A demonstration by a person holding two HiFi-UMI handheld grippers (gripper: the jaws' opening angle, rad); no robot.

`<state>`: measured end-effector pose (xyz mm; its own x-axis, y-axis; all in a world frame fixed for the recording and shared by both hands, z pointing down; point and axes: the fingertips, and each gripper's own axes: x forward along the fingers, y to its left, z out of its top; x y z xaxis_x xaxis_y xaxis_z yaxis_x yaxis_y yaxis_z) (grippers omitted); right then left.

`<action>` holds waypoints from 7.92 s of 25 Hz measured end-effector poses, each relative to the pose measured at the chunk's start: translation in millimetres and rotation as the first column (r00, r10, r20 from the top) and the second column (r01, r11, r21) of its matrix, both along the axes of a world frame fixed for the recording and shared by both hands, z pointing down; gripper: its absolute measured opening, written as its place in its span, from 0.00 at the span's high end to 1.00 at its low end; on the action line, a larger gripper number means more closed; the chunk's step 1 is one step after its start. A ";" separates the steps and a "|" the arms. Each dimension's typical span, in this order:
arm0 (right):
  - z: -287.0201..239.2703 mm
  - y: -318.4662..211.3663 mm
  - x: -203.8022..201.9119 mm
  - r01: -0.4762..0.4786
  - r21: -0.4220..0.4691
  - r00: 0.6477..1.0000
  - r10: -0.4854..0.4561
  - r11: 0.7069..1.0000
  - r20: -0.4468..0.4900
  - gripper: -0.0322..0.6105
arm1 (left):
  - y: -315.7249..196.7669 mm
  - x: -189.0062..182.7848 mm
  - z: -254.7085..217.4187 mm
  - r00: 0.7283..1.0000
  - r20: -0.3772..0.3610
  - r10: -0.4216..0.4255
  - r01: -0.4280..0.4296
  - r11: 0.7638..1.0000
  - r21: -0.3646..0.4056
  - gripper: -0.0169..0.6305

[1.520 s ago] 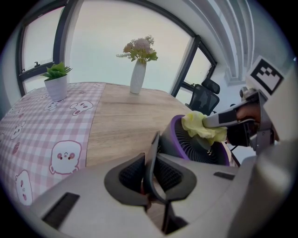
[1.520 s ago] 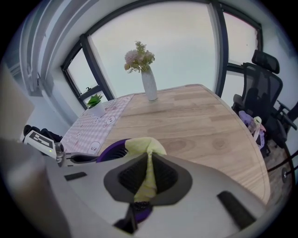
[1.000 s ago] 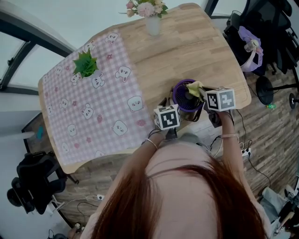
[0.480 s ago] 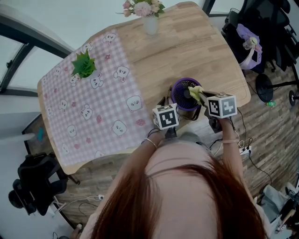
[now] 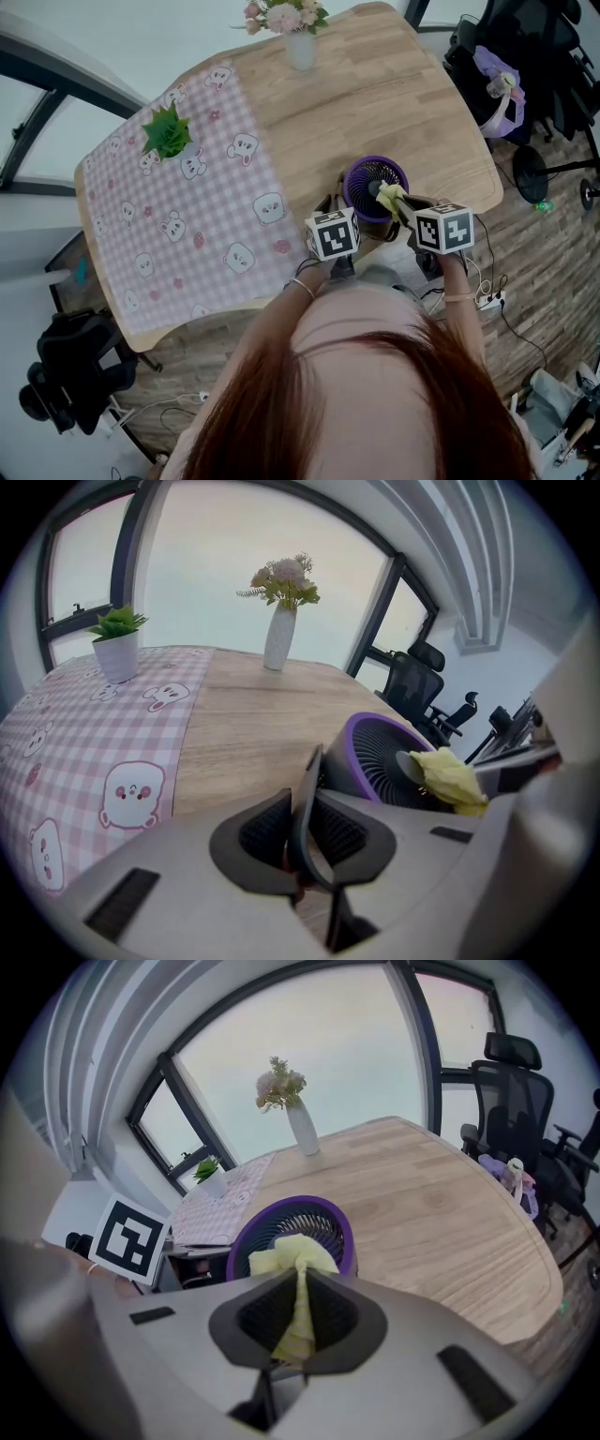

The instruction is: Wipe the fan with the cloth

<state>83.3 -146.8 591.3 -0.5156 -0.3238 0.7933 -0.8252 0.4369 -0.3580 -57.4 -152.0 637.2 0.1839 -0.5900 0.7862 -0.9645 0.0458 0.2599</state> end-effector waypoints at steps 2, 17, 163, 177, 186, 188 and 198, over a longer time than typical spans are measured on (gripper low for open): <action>-0.2 3.4 -1.6 0.005 -0.001 1.000 -0.005 1.000 0.000 0.91 | 0.2 0.0 0.0 1.000 -0.001 0.000 0.000 1.000 0.000 0.89; -3.5 34.0 -34.2 0.092 -0.015 0.995 -0.091 0.996 0.044 0.91 | 0.4 0.6 -0.2 1.000 -0.019 -0.006 0.006 1.000 0.000 0.89; 5.0 -4.0 -44.4 0.191 0.042 0.975 -0.185 0.981 -0.122 0.91 | -0.1 1.2 2.2 0.999 -0.041 0.017 -0.018 1.000 -0.004 0.88; 4.2 -4.4 -57.9 0.248 0.050 0.966 -0.243 0.967 -0.093 0.91 | 0.1 2.8 2.1 0.999 -0.037 0.001 0.000 1.000 0.004 0.88; -15.7 -20.6 -62.4 0.226 0.161 0.974 -0.225 0.961 -0.026 0.91 | 4.7 3.0 1.4 0.999 -0.037 -0.005 0.005 1.000 0.003 0.88; -26.0 -26.7 -62.7 0.213 0.208 0.976 -0.215 0.955 -0.014 0.91 | 6.1 2.3 -1.3 0.999 -0.039 -0.006 0.007 1.000 0.008 0.88; -66.8 -42.8 -46.4 0.103 0.404 0.990 -0.133 0.909 0.046 0.91 | 11.0 3.2 -36.4 1.000 -0.012 0.025 -0.024 0.991 0.132 0.88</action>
<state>36.9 -189.5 524.5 -0.6202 -0.5391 0.5699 -0.7373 0.6486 -0.1888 -54.2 -141.1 600.8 0.2098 -0.6837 0.6989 -0.9613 -0.0135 0.2753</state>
